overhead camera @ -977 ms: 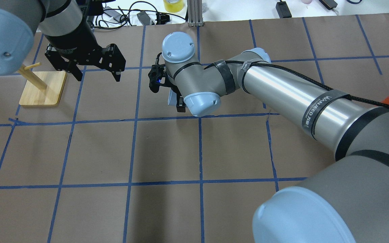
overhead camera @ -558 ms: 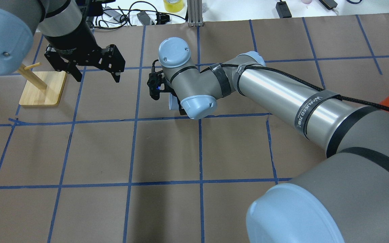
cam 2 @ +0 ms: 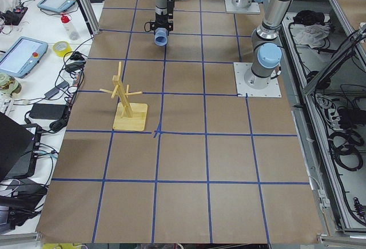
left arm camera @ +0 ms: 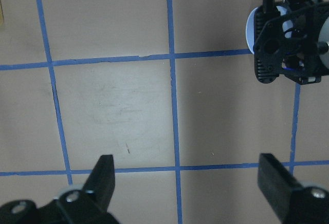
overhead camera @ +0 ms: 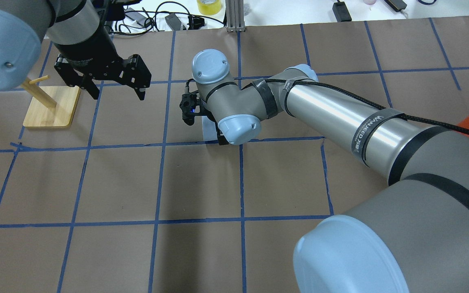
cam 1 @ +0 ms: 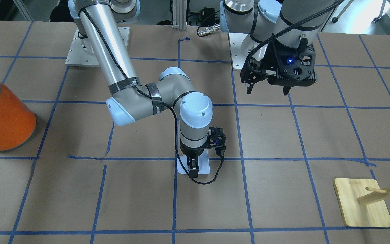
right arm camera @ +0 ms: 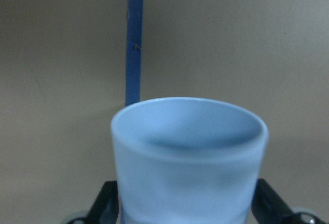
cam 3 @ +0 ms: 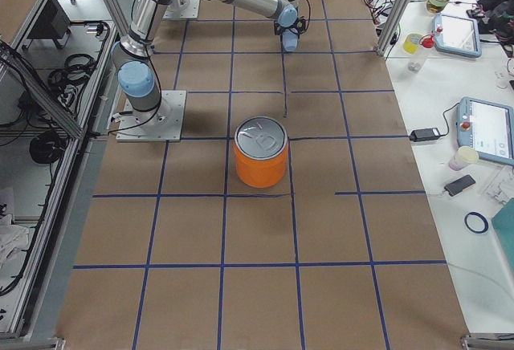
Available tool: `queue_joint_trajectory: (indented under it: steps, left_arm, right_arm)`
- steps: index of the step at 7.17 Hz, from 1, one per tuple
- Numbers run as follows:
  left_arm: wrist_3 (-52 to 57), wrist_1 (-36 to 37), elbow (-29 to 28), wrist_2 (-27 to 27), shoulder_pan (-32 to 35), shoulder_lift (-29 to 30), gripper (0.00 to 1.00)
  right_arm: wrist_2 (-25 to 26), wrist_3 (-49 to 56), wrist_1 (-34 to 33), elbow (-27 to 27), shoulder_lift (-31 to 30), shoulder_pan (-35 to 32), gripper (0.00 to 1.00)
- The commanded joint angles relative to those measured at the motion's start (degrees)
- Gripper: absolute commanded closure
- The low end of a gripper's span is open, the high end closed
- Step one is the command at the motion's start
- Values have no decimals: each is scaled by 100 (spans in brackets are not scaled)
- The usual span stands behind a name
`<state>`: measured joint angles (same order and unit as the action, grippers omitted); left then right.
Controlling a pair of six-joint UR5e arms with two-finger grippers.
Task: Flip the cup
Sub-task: 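Release the cup on its side and lift the right gripper away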
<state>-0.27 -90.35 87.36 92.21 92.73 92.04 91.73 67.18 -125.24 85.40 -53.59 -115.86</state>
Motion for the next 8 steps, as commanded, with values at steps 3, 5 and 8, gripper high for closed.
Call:
queue_joint_trajectory:
  steps: [3, 5, 8]
  left_arm:
    - [1, 9, 0, -10, -9, 15, 0]
    - [53, 43, 218, -534, -183, 42, 0]
    - [879, 209, 973, -2323, -1009, 138, 0]
  right_arm:
    - [-129, -65, 1726, 46, -1422, 484, 0]
    - [-173, -73, 3165, 55, -2563, 992, 0]
    - [-155, -265, 4454, 99, -3867, 1801, 0]
